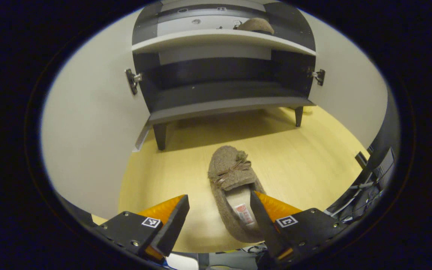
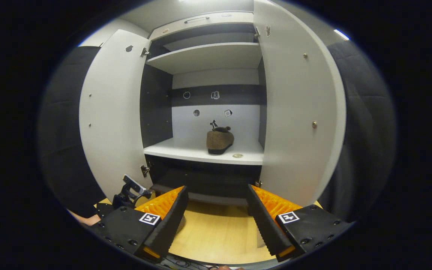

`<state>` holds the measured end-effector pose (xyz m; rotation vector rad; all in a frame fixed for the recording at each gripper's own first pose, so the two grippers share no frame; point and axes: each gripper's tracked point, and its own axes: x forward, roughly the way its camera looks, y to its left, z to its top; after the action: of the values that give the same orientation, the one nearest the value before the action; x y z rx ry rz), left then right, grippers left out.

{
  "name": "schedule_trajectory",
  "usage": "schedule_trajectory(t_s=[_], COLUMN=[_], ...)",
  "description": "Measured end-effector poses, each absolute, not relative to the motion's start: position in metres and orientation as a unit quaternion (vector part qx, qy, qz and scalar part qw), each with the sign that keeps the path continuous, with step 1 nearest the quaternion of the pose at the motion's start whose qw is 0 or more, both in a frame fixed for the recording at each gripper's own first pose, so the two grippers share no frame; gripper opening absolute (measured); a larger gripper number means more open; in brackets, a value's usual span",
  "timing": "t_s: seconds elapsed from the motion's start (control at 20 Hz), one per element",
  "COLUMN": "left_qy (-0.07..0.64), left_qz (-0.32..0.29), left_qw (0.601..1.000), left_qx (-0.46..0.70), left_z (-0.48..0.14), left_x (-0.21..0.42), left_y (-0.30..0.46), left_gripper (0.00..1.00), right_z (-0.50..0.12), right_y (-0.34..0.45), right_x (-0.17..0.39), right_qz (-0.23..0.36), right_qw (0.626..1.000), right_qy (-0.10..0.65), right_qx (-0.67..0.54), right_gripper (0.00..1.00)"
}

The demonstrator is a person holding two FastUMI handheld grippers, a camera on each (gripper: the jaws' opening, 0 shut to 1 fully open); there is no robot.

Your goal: Grab one shoe with the right hand and put it into the shoe cabinet, grab the other shoe with the left hand and put it into the shoe cabinet; then close the right door with the right hand and the left door with the left hand.

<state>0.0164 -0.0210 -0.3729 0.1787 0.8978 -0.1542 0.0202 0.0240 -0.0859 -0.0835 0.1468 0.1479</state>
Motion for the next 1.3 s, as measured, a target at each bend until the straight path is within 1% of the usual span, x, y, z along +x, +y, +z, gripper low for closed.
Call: schedule_trajectory(t_s=[0.05,0.1,0.15,0.25,0.3,0.35,0.45,0.55,0.65,0.7,0.75,0.8,0.85,0.9,1.0,1.05,1.1,1.15,1.3], left_qy=[0.437,0.443,0.447,0.457,0.462,0.466,0.484,0.477,0.489,0.491,0.493,0.494,0.498,0.495,0.498,0.508,0.509,0.509,0.494], left_qz=[-0.072,-0.071,-0.075,-0.084,-0.088,-0.09,-0.09,-0.102,-0.105,-0.101,-0.078,-0.069,-0.075,-0.079,-0.063,-0.056,-0.045,-0.039,-0.041], left_qw=[0.892,0.89,0.889,0.885,0.882,0.88,0.87,0.873,0.866,0.865,0.866,0.866,0.864,0.864,0.865,0.86,0.859,0.86,0.868], left_qx=[0.087,0.079,0.065,0.042,0.033,0.026,0.02,0.02,0.004,0.0,0.017,0.019,0.028,0.035,0.02,-0.004,-0.019,-0.022,0.0], left_z=[-0.381,-0.386,-0.391,-0.402,-0.41,-0.412,-0.427,-0.43,-0.433,-0.433,-0.426,-0.427,-0.43,-0.43,-0.43,-0.426,-0.421,-0.414,-0.387], left_x=[0.017,0.018,0.019,0.023,0.026,0.027,0.023,0.026,0.019,0.022,0.022,0.023,0.027,0.034,0.04,0.034,0.034,0.036,0.056], left_y=[-0.021,-0.023,-0.027,-0.031,-0.033,-0.035,-0.038,-0.043,-0.042,-0.042,-0.03,-0.03,-0.034,-0.034,-0.032,-0.03,-0.026,-0.019,-0.013], left_gripper=[0.99,0.89,1.0,1.0,0.91,0.73,0.39,0.63,0.45,0.45,0.45,0.27,0.09,0.09,0.09,0.02,0.02,0.02,0.02], right_z=[-0.09,-0.093,-0.098,-0.103,-0.099,-0.095,-0.096,-0.091,-0.085,-0.084,-0.08,-0.075,-0.071,-0.067,-0.054,-0.049,-0.042,-0.036,-0.027], right_y=[0.014,0.005,-0.005,-0.032,-0.049,-0.064,-0.091,-0.119,-0.144,-0.157,-0.171,-0.186,-0.198,-0.208,-0.227,-0.235,-0.245,-0.252,-0.269], right_x=[0.011,0.001,-0.01,-0.034,-0.043,-0.053,-0.075,-0.091,-0.1,-0.101,-0.102,-0.103,-0.103,-0.101,-0.096,-0.092,-0.089,-0.085,-0.073], right_qz=[0.063,0.051,0.037,-0.001,-0.027,-0.052,-0.094,-0.141,-0.182,-0.2,-0.221,-0.239,-0.253,-0.264,-0.28,-0.286,-0.289,-0.292,-0.301], right_qw=[0.993,0.993,0.993,0.992,0.992,0.992,0.988,0.983,0.978,0.975,0.971,0.968,0.965,0.963,0.959,0.958,0.957,0.956,0.954], right_qy=[0.082,0.092,0.102,0.111,0.102,0.098,0.103,0.104,0.096,0.091,0.084,0.077,0.07,0.061,0.037,0.029,0.021,0.013,-0.001], right_qx=[-0.047,-0.051,-0.053,-0.057,-0.063,-0.067,-0.061,-0.047,-0.035,-0.032,-0.031,-0.029,-0.024,-0.017,-0.009,-0.007,-0.006,-0.007,-0.012], right_gripper=[0.98,0.99,0.99,0.99,0.94,0.98,0.98,0.98,0.96,0.96,0.96,0.96,0.96,0.96,0.96,0.96,0.98,0.96,0.98])
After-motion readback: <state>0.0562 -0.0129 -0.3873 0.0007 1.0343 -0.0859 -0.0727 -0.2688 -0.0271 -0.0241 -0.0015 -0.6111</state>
